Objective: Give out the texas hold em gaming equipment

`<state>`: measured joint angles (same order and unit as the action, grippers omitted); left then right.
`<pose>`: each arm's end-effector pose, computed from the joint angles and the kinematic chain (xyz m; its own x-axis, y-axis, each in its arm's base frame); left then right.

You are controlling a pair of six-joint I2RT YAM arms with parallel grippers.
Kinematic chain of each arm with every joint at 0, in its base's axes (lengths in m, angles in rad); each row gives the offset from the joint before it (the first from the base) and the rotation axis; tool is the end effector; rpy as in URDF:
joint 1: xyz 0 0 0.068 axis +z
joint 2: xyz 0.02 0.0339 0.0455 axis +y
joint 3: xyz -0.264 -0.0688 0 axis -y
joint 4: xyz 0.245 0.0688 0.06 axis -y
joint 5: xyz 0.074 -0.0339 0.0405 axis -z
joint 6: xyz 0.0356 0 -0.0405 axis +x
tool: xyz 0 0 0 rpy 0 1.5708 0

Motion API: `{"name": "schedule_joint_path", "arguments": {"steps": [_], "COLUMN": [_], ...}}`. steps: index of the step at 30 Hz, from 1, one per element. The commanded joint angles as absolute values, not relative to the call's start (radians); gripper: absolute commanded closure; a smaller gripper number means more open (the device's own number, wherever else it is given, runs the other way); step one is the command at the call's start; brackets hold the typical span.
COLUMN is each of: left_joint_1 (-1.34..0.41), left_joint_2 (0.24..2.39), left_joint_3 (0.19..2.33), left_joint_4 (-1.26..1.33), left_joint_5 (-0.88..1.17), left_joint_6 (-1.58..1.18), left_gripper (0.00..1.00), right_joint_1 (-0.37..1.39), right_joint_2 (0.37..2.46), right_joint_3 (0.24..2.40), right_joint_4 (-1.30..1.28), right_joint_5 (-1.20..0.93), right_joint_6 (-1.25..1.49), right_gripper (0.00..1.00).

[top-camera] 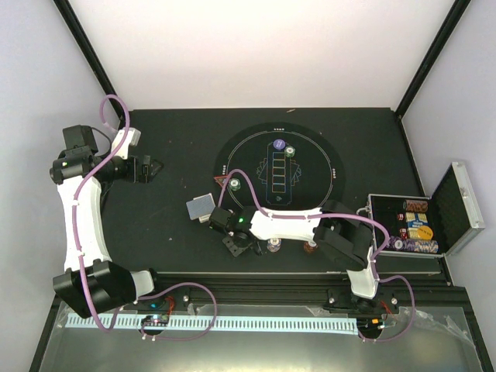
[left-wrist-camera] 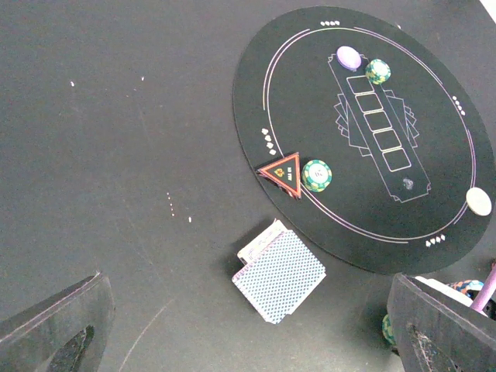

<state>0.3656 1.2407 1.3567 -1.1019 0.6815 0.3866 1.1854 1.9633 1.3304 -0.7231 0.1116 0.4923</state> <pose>0.2200 0.0602 0.3664 -0.7034 0.0443 -0.7094 0.3373 0.8993 -0.2783 0.1455 0.3482 0.1540 -0.7547 -0.6109 -0.2393 -0.6301 0.7765 0.0049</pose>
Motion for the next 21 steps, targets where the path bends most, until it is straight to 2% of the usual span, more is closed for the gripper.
{"name": "schedule_joint_path", "arguments": {"steps": [1,21], "left_joint_1": [0.373,0.374], "left_joint_2": [1.226,1.225], "left_joint_3": [1.354,1.354], "left_joint_4": [-1.115,-1.114], "left_joint_5": [0.690,0.691], "left_joint_6": [0.396,0.398], "left_gripper": [0.01,0.01], "right_joint_1": [1.191,1.190], "right_joint_2": [1.973,1.995], "right_joint_3": [1.370,1.374], "right_joint_4": [-0.742,-0.744], "right_joint_5": [0.160,0.158], "right_joint_6": [0.483,0.475], "right_gripper": [0.43,0.45]}}
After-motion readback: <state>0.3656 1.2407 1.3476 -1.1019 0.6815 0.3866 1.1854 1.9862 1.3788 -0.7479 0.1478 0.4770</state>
